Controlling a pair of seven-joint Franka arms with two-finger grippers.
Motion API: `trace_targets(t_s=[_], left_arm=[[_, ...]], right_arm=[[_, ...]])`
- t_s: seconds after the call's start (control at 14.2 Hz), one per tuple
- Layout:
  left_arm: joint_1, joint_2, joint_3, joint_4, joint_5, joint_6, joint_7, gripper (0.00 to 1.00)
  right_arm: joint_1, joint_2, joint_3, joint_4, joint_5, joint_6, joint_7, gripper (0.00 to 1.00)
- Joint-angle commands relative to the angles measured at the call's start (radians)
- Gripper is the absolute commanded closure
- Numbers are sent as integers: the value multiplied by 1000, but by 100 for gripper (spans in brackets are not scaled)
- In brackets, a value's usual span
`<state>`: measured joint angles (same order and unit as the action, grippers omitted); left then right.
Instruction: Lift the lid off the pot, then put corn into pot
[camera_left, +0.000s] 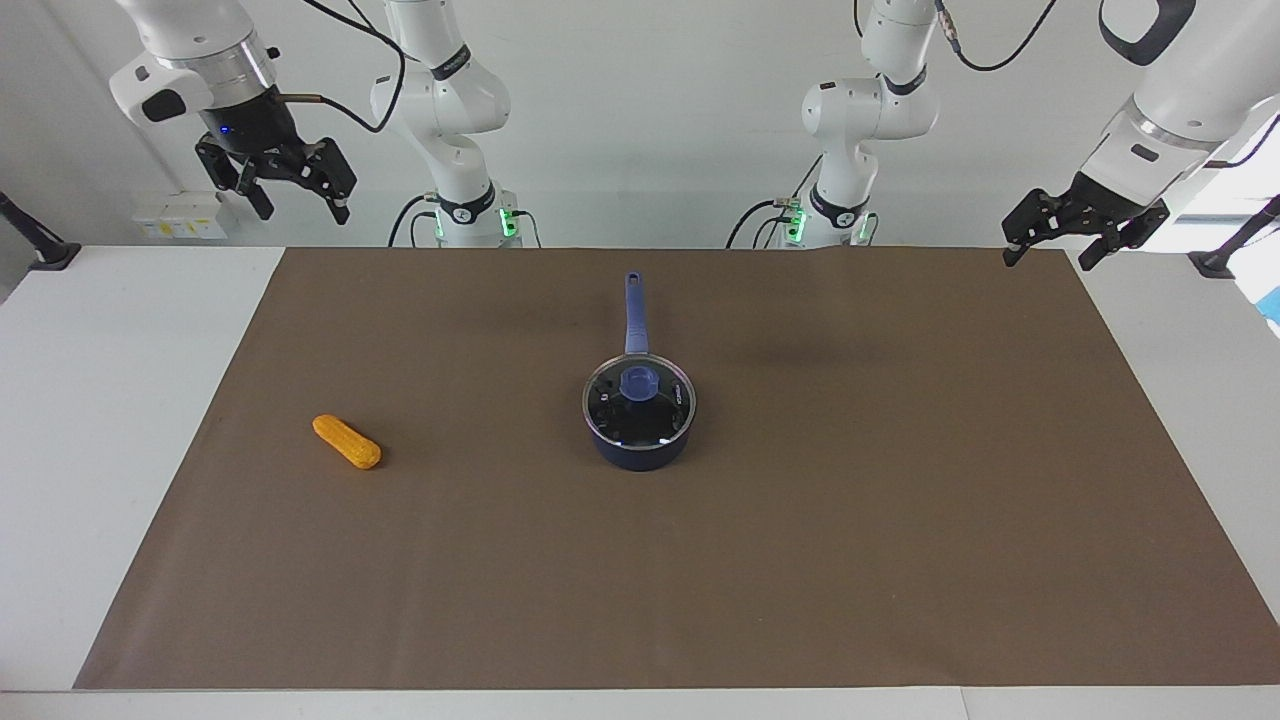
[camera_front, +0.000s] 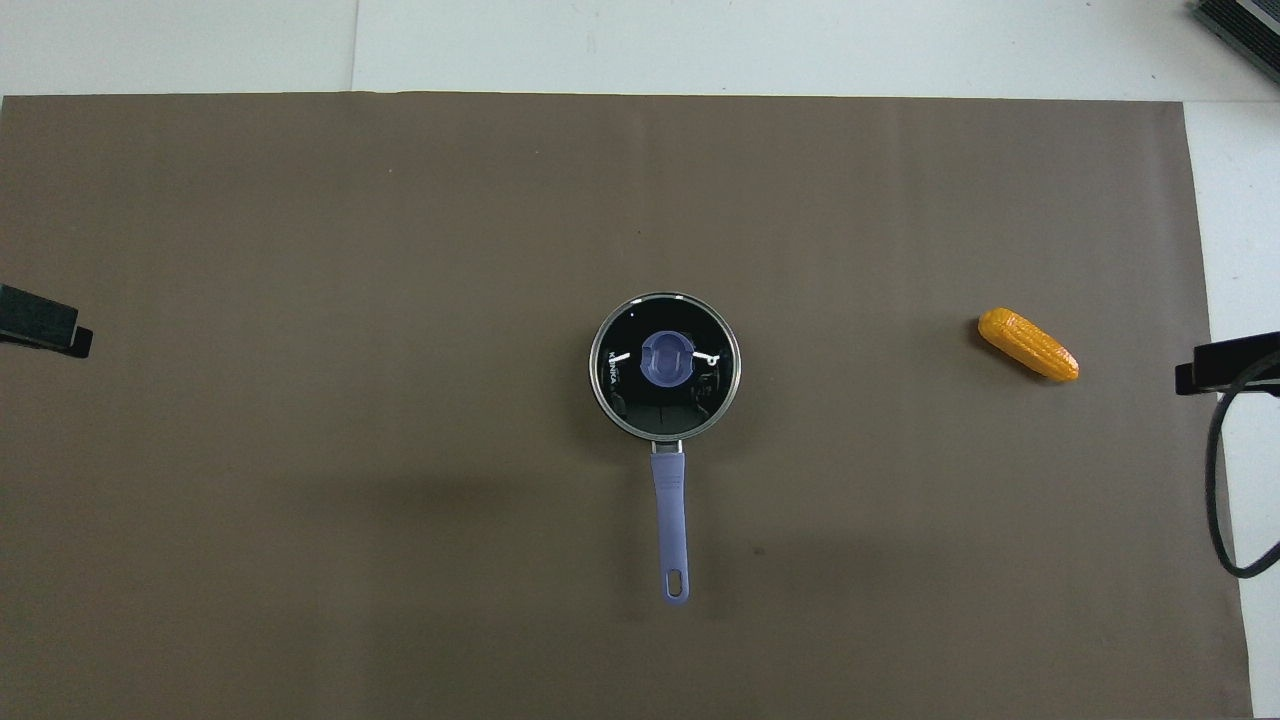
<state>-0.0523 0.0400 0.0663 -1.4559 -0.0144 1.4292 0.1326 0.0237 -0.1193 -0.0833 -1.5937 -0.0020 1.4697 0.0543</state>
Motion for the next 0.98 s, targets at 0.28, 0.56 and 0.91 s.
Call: trace_targets(t_s=[0.28, 0.56, 0.91], left_arm=[[-9, -9, -9, 2, 8, -23, -4, 0], [-61, -34, -17, -44, 8, -13, -27, 0], [-177, -45, -17, -90, 8, 45, -163, 0]], right_arm=[[-5, -13, 2, -11, 11, 9, -16, 0], [-7, -11, 2, -11, 11, 11, -16, 0], [-4, -14, 2, -15, 11, 21, -8, 0]])
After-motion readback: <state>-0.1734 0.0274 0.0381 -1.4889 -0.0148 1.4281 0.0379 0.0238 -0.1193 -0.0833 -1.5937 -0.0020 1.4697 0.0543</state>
